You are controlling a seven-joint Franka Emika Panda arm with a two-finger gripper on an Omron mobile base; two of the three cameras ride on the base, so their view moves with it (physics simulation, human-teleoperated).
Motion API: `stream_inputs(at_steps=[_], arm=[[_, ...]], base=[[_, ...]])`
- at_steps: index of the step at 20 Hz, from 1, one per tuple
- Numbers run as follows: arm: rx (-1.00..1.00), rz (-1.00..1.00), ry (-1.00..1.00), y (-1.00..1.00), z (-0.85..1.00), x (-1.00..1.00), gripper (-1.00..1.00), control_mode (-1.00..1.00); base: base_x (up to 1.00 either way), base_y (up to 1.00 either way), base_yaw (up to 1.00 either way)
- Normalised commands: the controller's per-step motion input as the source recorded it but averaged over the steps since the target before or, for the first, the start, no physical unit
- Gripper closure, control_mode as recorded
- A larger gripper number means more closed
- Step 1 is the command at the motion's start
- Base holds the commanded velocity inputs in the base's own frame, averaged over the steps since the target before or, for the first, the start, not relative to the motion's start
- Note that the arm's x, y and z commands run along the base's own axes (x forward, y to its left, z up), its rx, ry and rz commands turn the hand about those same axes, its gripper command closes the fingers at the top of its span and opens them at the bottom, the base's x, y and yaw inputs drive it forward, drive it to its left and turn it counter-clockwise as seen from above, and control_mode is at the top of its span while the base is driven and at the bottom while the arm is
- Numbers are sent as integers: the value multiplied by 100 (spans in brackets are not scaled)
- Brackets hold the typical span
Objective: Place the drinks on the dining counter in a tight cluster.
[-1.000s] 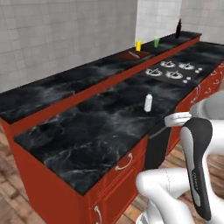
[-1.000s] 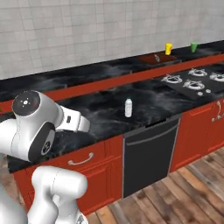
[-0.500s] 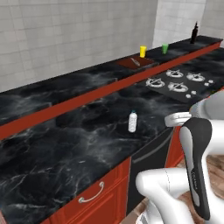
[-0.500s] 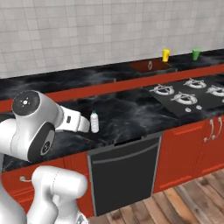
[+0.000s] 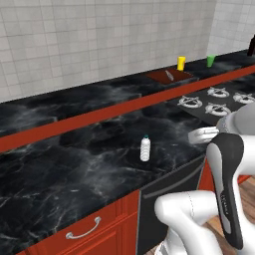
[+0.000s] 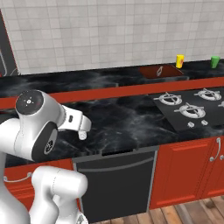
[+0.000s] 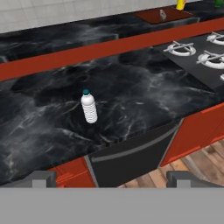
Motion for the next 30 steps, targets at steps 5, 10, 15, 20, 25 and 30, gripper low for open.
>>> stream_inputs(at_steps=[5,10,15,20,25,30], arm=[[0,0,0,0,0,0,-100,100],[0,0,0,0,0,0,-100,100],[0,8,0,29,0,10,-100,-100],[0,62,0,65,-1,77,-100,-100],[0,34,-1,-7,-19,78,-100,-100],[10,4,-10,-25,-68,57,-100,-100]], base=[[0,0,0],[0,0,0],[0,0,0],[0,0,0],[0,0,0],[0,0,0]])
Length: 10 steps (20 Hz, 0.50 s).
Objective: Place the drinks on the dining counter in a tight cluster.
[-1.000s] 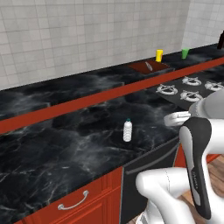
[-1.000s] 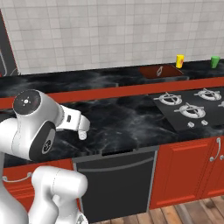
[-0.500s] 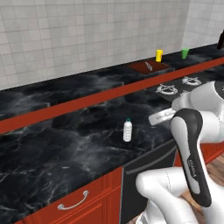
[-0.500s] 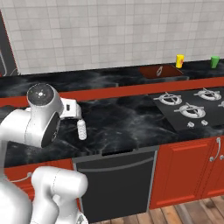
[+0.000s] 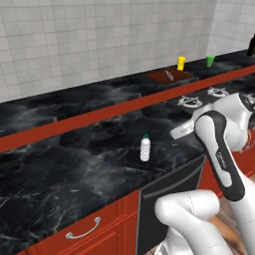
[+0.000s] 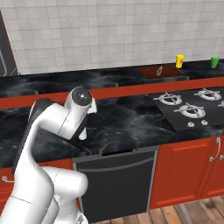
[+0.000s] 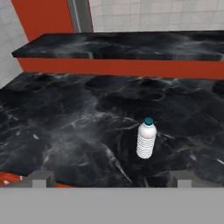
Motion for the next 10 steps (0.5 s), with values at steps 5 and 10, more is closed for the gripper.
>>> stream_inputs(at_steps=[5,10], arm=[[25,5,-14,-15,-75,33,-100,-100],[9,23,-20,-32,-1,25,-100,-100]], base=[[0,0,0],[0,0,0]])
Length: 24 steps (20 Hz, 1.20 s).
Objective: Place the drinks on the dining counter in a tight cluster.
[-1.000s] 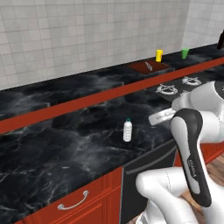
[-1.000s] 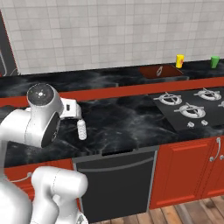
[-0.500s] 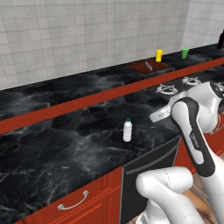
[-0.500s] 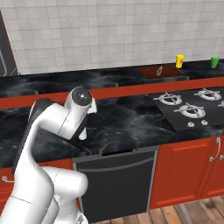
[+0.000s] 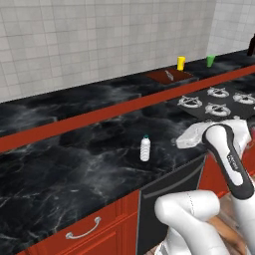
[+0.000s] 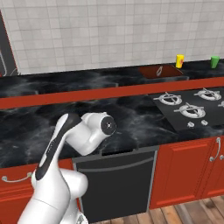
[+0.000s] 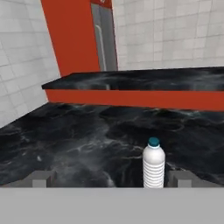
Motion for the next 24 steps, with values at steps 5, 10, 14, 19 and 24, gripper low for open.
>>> stream_inputs(at_steps=[5,10,14,19,24], arm=[[4,31,-8,-5,1,0,-100,-100],[0,26,-1,0,0,13,-100,-100],[0,16,0,-1,-17,26,-100,-100],[-1,0,-6,0,-35,8,-100,-100],[0,0,-4,0,-55,0,-100,-100]], base=[[0,0,0],[0,0,0],[0,0,0],[0,0,0],[0,0,0]])
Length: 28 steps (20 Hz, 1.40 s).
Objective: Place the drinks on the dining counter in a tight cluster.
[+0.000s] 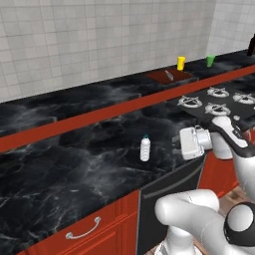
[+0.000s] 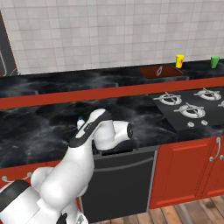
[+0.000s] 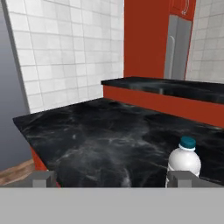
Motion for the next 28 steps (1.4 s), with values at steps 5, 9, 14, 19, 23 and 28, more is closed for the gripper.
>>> stream_inputs(at_steps=[5,9,14,19,23,28], arm=[[0,0,0,1,-62,20,-100,-100],[-1,0,0,0,-5,41,-100,-100],[-1,0,0,0,-7,42,-100,-100],[0,0,0,0,-11,30,-100,-100],[0,0,0,0,-4,44,-100,-100],[0,0,0,0,-12,12,-100,-100]], base=[[0,0,0],[0,0,0],[0,0,0],[0,0,0],[0,0,0],[0,0,0]])
